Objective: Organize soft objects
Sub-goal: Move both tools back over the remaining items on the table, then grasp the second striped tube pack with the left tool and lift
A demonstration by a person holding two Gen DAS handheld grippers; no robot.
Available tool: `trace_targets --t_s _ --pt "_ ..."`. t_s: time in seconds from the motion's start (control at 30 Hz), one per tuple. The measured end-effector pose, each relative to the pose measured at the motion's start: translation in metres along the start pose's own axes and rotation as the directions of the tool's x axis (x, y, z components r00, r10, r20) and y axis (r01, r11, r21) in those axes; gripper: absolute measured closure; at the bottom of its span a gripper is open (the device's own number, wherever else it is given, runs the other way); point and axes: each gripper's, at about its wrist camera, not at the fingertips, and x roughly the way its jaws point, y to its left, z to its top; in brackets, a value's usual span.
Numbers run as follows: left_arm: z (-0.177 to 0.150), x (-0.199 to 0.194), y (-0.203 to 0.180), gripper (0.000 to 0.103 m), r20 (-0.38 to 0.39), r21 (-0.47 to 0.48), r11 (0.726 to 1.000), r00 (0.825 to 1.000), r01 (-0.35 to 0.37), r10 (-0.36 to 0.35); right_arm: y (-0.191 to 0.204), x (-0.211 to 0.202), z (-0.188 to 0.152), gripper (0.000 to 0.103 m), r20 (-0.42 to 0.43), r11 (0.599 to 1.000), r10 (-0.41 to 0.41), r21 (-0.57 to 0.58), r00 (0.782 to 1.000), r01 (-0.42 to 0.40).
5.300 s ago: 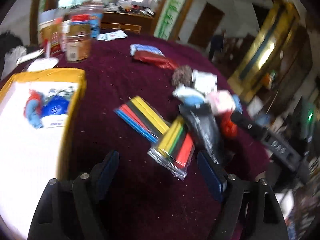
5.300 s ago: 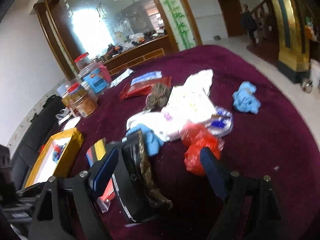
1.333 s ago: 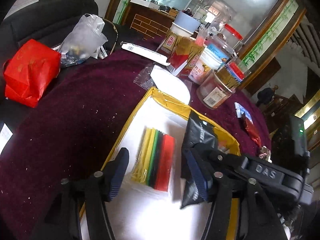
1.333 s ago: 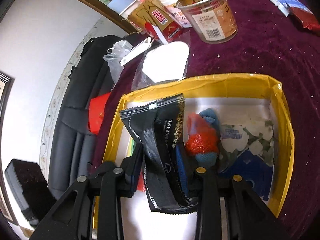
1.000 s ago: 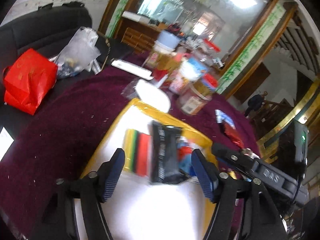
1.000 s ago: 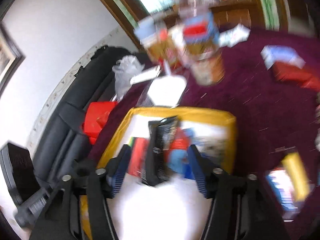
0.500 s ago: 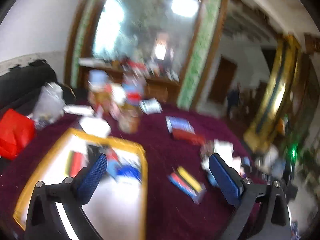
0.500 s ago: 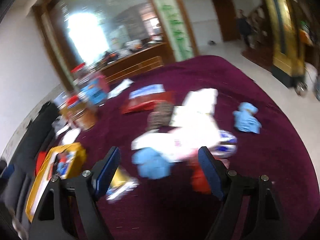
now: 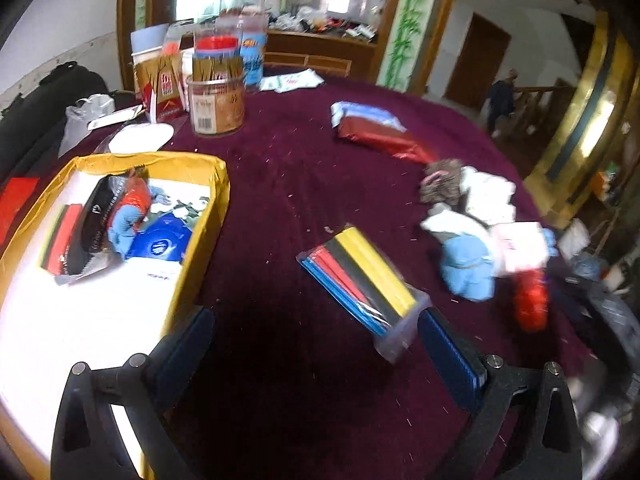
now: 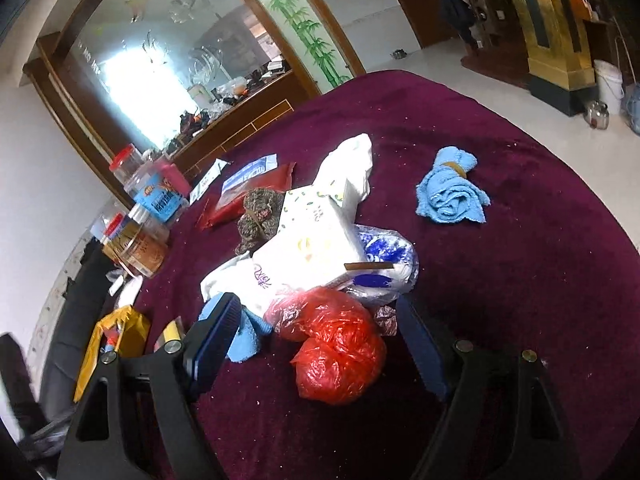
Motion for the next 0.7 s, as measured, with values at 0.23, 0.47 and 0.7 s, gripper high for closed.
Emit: trace_targets --t_s 0.23,0.47,0.7 --pt "0.009 0.043 -0.016 0.001 -0.057 -0.044 0.998 0.997 -0.051 0.049 -0.008 -0.001 0.002 0.024 -0.003 0.999 0.015 0.042 1.000 -0.015" --pt "0.011 0.073 -0.041 0.001 -0.094 0.047 0.995 0.991 -0.092 0.096 -0.012 0.002 0.003 0.024 -0.015 0.998 0.007 0.058 1.000 -0.007" --pt "0.014 0.053 -0.002 0.059 -0.074 0.011 1.000 0.997 -0.006 0.007 -0.024 0.008 0.004 0.024 -0.038 0.993 0.019 0.119 0.999 -0.014"
